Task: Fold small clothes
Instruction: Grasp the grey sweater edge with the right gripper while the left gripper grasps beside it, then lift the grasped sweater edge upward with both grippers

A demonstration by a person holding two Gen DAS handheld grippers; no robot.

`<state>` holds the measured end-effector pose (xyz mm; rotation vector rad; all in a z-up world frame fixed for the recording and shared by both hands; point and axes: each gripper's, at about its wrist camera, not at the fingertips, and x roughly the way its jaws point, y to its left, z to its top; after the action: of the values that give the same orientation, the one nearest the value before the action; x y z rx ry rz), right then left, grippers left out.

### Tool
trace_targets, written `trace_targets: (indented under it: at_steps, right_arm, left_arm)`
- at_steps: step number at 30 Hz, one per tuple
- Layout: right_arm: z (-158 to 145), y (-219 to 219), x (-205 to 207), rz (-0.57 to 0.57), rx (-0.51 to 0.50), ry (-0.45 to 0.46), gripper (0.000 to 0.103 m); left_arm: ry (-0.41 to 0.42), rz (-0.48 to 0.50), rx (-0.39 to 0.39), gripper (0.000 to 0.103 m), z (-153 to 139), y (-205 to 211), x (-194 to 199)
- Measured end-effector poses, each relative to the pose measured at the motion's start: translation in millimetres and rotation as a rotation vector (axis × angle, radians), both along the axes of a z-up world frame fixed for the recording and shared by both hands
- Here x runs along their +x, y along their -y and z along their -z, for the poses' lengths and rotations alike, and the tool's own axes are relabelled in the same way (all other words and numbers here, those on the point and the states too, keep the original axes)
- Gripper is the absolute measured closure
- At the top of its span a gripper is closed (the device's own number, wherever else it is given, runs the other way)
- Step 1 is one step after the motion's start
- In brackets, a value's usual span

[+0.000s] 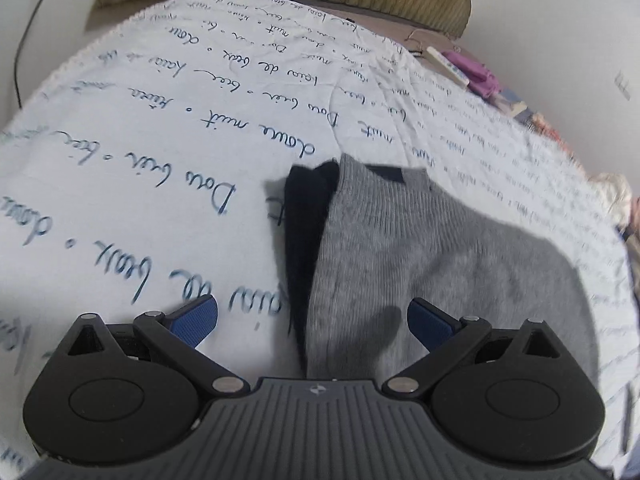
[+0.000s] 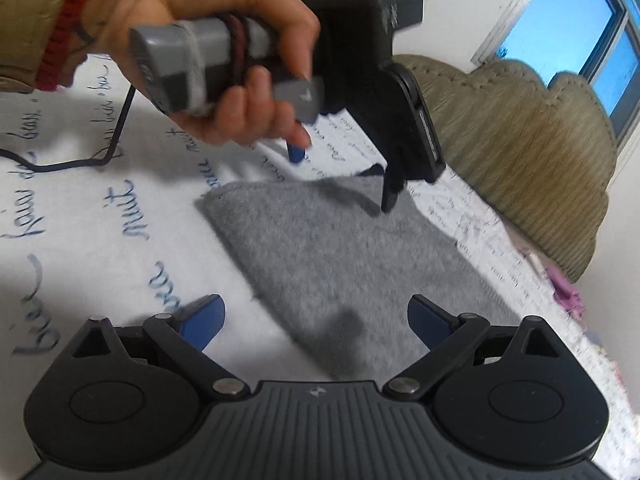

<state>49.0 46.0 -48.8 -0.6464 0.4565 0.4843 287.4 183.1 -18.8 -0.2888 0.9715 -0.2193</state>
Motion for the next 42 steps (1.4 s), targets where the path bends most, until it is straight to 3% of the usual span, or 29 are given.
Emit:
trace_targets:
  at_steps: [6,12,13,15,18,21,22,24,25,27,30,33,42]
  right_arm:
    - [8,-23,16,0.024,-0.059,0.102,0.005]
    - [13,-36,32,0.048,-0.091,0.164,0.005]
    - [13,-38,36,0.046,-0.094,0.162,0.008]
    - [13,-41,40,0.033,-0.096,0.143,0.023]
    - [15,-43,42,0.003,-0.100,0.128,0.039]
    - [14,-39,41,0.002,-0.076,0.116,0.049]
    - [14,-38,41,-0.002,-0.070,0.115,0.053]
    - [15,-38,41,-0.014,-0.071,0.107,0.082]
    - [15,-36,42,-0.026,-0.064,0.101,0.088]
    - [17,-34,39,-0.050,-0.064,0.109,0.095]
    - [17,-29,36,-0.060,-0.051,0.130,0.096]
    - [7,-19,36,-0.047,-0.001,0.141,0.096]
    - [-23,35,27,0.045,0.093,0.229,0.096]
  left_arm:
    - [0.012,0.029,-0.169,0.001,8,-8,27]
    - [0.026,0.075,-0.275,0.002,18,-3,53]
    - [0.029,0.078,-0.299,0.003,20,-4,57]
    - [0.036,0.077,-0.325,0.006,23,-5,63]
    - [0.054,0.079,-0.319,0.025,25,-6,65]
    - [0.043,0.075,-0.276,0.062,27,-7,65]
    - [0.021,0.067,-0.276,0.082,29,-8,66]
    - [-0.019,0.040,-0.316,0.089,34,-14,67]
    - [-0.020,0.026,-0.319,0.090,33,-14,66]
    - [0.007,0.025,-0.257,0.091,24,-6,62]
    - [0.063,0.045,-0.125,0.091,6,15,53]
    - [0.104,0.043,-0.049,0.091,-12,29,47]
    - [0.149,0.015,0.045,0.091,-61,75,33]
